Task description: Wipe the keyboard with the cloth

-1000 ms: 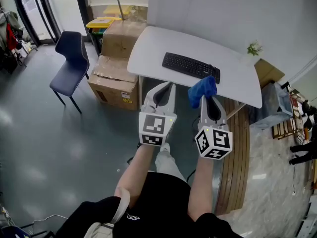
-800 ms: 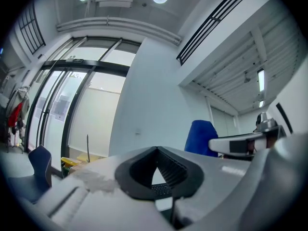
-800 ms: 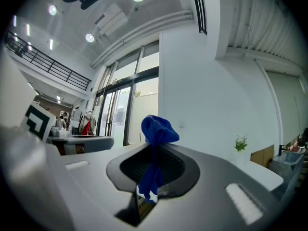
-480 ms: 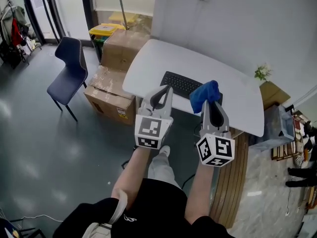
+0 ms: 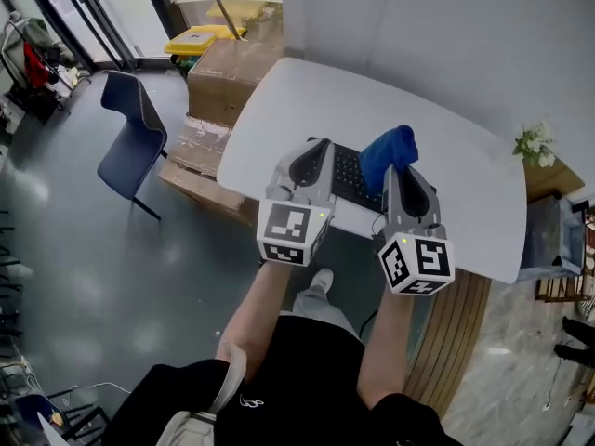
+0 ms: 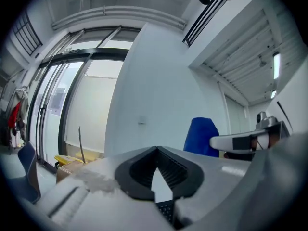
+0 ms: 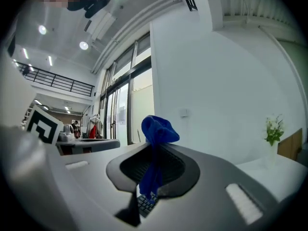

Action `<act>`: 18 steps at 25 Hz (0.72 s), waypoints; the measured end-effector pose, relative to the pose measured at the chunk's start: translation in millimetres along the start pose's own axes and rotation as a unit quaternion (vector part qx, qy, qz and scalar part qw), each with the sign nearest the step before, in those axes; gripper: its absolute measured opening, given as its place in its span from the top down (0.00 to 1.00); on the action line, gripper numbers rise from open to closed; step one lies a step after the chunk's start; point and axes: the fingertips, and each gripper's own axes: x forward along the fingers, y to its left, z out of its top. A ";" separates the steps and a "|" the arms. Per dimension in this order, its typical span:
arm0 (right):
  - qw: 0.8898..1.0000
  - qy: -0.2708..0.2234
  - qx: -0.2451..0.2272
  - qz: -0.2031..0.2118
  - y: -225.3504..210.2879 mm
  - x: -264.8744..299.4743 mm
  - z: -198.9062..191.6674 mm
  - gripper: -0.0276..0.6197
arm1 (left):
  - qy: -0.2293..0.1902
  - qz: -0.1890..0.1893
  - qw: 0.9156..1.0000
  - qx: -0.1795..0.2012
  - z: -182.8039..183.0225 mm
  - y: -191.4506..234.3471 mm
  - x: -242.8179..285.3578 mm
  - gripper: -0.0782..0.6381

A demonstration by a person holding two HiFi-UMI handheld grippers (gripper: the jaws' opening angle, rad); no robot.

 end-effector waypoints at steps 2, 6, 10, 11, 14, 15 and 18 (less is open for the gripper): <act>1.000 -0.002 0.008 0.012 -12.7 15.3 -1.7 0.90 | 0.006 0.004 1.000 0.006 -2.4 1.7 19.8 0.91; 0.999 0.001 0.016 0.037 -28.2 35.7 -6.3 0.90 | 0.008 -0.001 1.000 0.023 -3.4 0.5 49.3 0.91; 0.999 0.006 0.018 0.050 -41.5 51.4 -7.4 0.90 | 0.009 -0.012 0.999 0.032 -3.4 -4.5 73.1 0.91; 0.998 0.008 0.017 0.052 -43.1 54.4 -8.3 0.90 | 0.011 -0.013 0.999 0.031 -4.9 -4.2 77.2 0.91; 0.998 0.017 0.016 0.061 -45.9 64.8 -13.4 0.90 | 0.017 -0.011 0.999 0.027 -12.1 1.7 87.4 0.91; 0.998 0.021 0.018 0.062 -46.4 68.6 -17.0 0.90 | 0.022 -0.010 0.999 0.025 -16.8 4.5 89.8 0.91; 0.997 0.038 0.021 0.068 -44.0 80.3 -29.6 0.90 | 0.039 -0.003 0.999 0.012 -34.1 17.0 94.4 0.91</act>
